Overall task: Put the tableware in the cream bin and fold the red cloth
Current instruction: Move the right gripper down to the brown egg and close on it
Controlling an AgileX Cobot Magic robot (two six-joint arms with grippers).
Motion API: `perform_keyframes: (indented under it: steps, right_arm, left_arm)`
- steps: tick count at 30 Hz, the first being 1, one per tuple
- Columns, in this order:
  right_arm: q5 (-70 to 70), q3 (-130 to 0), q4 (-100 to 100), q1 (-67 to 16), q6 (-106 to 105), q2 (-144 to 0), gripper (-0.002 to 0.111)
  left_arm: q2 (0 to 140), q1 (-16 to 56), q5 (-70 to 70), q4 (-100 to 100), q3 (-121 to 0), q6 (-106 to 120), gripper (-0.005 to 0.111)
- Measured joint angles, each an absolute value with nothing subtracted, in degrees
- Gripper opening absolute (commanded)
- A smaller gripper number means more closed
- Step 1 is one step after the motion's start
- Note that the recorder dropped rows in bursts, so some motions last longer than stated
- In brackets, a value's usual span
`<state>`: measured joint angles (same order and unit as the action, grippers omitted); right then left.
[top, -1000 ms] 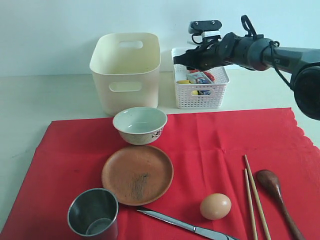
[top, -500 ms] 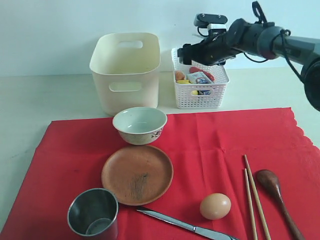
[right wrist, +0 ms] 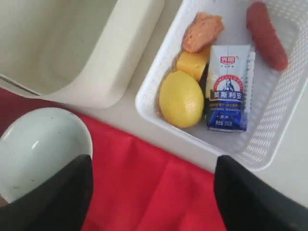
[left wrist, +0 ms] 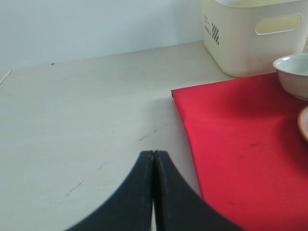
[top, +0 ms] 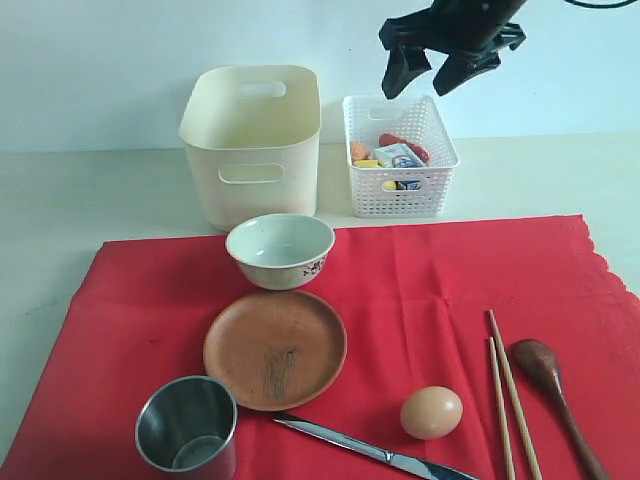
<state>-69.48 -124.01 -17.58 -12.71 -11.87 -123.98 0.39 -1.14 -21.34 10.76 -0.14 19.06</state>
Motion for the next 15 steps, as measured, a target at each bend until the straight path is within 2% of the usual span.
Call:
perform_keyframes:
  steps: [6,15]
  right_arm:
    - [-69.60,-121.20,-14.15,-18.43,-8.82,-115.46,0.066]
    - [-68.56,-94.89,-3.69,-20.79,-7.47,-95.10,0.064]
  left_arm:
    - [0.39,-1.14,-21.34,10.76,-0.14,19.06,0.000]
    - [0.39,-1.14,-21.34,10.76,-0.14,19.06,0.000]
